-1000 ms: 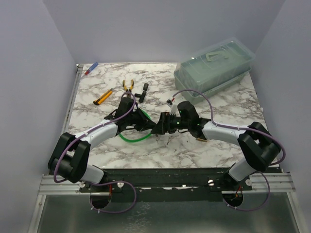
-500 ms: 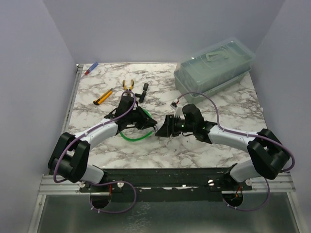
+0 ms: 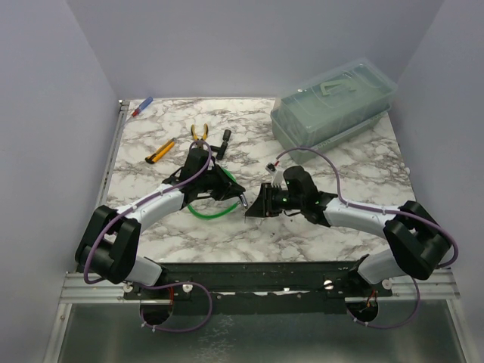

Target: Unlock with the key

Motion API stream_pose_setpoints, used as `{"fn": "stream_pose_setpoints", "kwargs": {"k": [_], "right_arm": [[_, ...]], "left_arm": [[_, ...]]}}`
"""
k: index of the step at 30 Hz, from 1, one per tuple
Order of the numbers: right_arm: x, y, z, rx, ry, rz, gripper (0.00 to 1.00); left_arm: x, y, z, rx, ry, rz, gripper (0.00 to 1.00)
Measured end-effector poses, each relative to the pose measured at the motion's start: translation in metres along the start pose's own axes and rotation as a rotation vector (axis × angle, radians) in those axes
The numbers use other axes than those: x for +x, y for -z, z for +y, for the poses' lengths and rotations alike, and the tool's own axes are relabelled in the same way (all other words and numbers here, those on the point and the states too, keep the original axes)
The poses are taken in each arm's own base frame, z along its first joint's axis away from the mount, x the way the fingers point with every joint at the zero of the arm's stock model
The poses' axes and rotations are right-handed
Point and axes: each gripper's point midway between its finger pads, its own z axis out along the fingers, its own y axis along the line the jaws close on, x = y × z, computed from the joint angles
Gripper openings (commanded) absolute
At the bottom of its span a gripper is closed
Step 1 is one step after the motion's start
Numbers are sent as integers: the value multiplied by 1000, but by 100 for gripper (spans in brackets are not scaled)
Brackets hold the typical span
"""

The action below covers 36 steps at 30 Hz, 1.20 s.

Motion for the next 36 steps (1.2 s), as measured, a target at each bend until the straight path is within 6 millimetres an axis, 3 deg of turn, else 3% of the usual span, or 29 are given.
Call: {"fn": "stream_pose_setpoints", "kwargs": {"k": [7, 19, 36], "right_arm": [[2, -3, -2, 6, -6, 5, 1], [1, -2, 4, -49, -17, -33, 1], [-19, 17, 68, -347, -6, -111, 1]], "left_arm": [[0, 0, 0, -1, 0, -2, 0], [-1, 8, -7, 51, -24, -28, 0], [5, 67, -59, 348, -137, -139, 0]]}}
